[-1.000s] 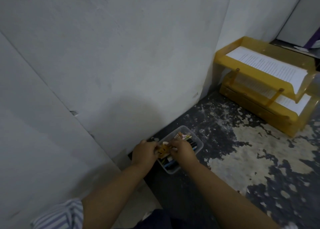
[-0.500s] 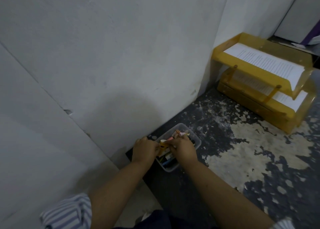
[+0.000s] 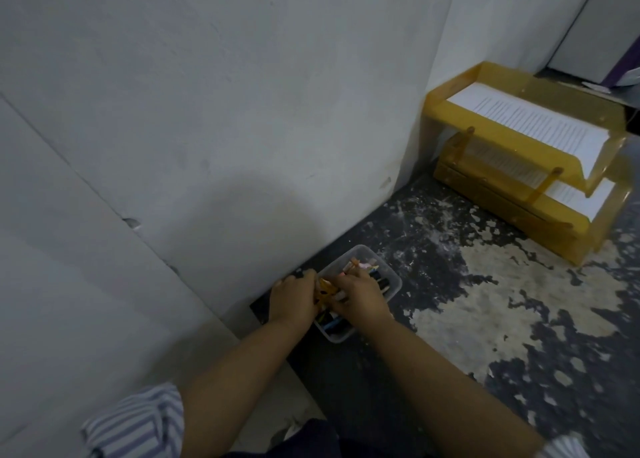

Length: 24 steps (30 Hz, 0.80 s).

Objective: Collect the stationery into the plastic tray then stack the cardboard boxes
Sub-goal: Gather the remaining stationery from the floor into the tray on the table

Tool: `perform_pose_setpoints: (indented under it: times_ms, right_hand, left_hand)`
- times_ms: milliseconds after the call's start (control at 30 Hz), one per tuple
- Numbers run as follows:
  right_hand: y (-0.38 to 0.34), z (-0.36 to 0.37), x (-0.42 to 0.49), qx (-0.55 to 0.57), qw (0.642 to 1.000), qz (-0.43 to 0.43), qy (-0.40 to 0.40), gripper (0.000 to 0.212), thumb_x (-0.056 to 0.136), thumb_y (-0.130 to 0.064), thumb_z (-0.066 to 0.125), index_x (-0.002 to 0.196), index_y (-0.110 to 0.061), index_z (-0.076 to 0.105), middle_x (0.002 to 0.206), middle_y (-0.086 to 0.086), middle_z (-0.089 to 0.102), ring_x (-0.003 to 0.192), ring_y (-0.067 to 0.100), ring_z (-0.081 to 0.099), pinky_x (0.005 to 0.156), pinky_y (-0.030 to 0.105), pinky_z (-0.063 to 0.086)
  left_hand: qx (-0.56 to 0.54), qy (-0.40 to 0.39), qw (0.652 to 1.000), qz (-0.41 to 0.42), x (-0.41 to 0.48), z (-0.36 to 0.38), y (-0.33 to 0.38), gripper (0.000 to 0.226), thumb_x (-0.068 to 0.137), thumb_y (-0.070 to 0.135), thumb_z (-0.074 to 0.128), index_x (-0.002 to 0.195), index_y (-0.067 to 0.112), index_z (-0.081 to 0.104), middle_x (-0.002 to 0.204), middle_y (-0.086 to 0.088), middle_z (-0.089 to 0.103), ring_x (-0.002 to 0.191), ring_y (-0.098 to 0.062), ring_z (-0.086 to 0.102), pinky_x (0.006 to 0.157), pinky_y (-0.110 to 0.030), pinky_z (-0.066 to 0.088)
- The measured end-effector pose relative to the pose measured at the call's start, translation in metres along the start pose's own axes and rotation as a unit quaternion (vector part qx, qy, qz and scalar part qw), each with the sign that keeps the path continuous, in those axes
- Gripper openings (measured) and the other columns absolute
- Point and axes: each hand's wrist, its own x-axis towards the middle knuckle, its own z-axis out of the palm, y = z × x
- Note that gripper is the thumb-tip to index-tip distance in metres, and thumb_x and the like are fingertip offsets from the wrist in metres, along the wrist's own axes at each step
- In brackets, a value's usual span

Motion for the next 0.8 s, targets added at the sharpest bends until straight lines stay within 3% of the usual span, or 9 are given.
perform_pose_setpoints:
  times_ms: [300, 533, 667, 800]
  right_hand:
    - [-0.002, -0.006, 0.003, 0.015, 0.999, -0.024, -0.038, 0.041, 0.088, -0.019, 0.055, 0.129, -0.023, 0.055, 0.121, 0.005, 0.063, 0.116, 0.027, 0.045, 0.096, 0.036, 0.036]
    - [-0.008, -0.005, 0.005, 0.053, 0.997, -0.042, -0.037, 0.041, 0.088, -0.009, 0.054, 0.129, -0.013, 0.055, 0.122, 0.016, 0.054, 0.111, 0.029, 0.05, 0.089, 0.024, 0.032]
    - [-0.009, -0.004, 0.004, 0.066, 0.997, -0.026, -0.022, 0.036, 0.09, -0.009, 0.052, 0.126, -0.008, 0.055, 0.125, 0.013, 0.052, 0.111, 0.028, 0.052, 0.091, 0.028, 0.037]
    - [-0.009, -0.002, 0.0, 0.056, 0.998, -0.017, -0.021, 0.037, 0.091, -0.008, 0.049, 0.127, -0.011, 0.056, 0.127, 0.011, 0.056, 0.115, 0.027, 0.052, 0.097, 0.031, 0.039]
  left_hand:
    - [-0.052, -0.024, 0.998, 0.005, -0.003, 0.0, -0.008, 0.036, 0.082, 0.024, 0.062, 0.116, 0.022, 0.048, 0.119, -0.006, 0.055, 0.111, -0.025, 0.05, 0.095, -0.031, 0.038]
    - [-0.066, 0.05, 0.996, -0.036, -0.01, -0.002, -0.009, 0.034, 0.083, 0.031, 0.064, 0.113, 0.026, 0.049, 0.112, -0.005, 0.056, 0.104, -0.024, 0.05, 0.078, -0.026, 0.033]
    - [-0.074, 0.058, 0.995, -0.046, -0.013, -0.004, -0.012, 0.041, 0.083, 0.033, 0.066, 0.12, 0.027, 0.05, 0.114, -0.005, 0.057, 0.107, -0.025, 0.05, 0.086, -0.032, 0.041]
    - [-0.147, 0.028, 0.989, -0.023, -0.01, -0.002, -0.011, 0.049, 0.086, 0.023, 0.064, 0.132, 0.02, 0.047, 0.133, -0.003, 0.049, 0.12, -0.02, 0.05, 0.097, -0.033, 0.044]
